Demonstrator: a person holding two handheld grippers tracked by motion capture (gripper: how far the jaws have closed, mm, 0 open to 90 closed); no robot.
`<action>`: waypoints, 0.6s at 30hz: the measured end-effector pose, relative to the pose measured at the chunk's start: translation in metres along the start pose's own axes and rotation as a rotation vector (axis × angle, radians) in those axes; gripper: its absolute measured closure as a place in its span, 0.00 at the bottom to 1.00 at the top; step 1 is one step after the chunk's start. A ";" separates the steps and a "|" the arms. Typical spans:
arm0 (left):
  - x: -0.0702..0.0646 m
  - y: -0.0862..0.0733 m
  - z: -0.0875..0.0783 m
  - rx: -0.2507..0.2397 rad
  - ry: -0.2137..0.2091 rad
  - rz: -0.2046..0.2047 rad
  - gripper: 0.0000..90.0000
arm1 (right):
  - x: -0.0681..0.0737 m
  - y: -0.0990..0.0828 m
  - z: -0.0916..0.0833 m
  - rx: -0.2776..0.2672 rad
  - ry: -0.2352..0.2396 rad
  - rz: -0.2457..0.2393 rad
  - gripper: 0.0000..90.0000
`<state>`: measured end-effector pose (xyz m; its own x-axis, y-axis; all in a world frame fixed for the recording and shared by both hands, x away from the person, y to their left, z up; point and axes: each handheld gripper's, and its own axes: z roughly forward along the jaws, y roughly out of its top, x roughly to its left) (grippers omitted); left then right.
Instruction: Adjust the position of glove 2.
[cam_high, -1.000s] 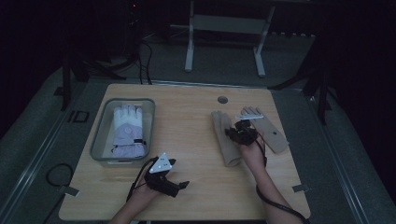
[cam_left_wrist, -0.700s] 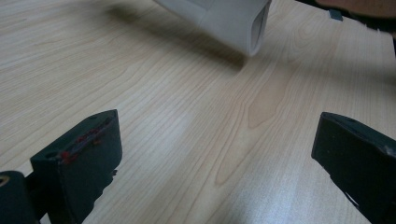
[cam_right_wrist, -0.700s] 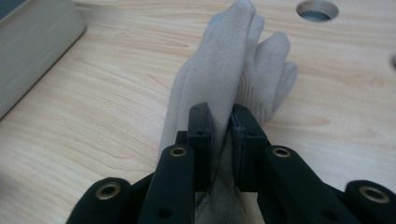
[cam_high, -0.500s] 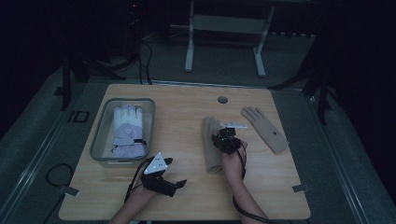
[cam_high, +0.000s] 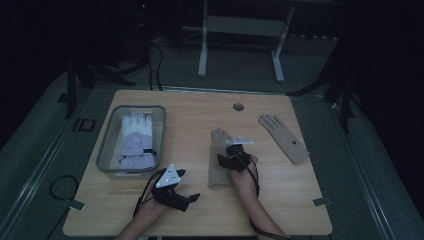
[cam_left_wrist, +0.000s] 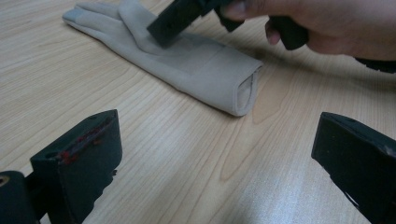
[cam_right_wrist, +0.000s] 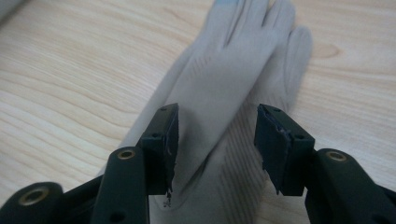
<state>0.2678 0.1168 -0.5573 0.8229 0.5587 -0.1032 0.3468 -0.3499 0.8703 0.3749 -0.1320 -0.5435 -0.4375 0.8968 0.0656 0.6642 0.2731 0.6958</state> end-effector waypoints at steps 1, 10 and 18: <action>0.000 0.000 0.000 0.000 -0.002 -0.001 0.02 | -0.001 0.002 -0.004 -0.012 -0.005 -0.007 0.55; 0.001 0.000 0.001 -0.001 -0.010 -0.009 0.02 | -0.048 0.013 -0.033 -0.063 0.005 -0.069 0.62; 0.001 0.000 0.001 0.000 -0.013 -0.014 0.02 | -0.099 0.014 -0.054 -0.084 -0.035 -0.092 0.60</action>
<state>0.2695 0.1165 -0.5584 0.8237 0.5540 -0.1210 0.3581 -0.3427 0.8685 0.3951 -0.2359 -0.5021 -0.4718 0.8813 -0.0257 0.5681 0.3261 0.7556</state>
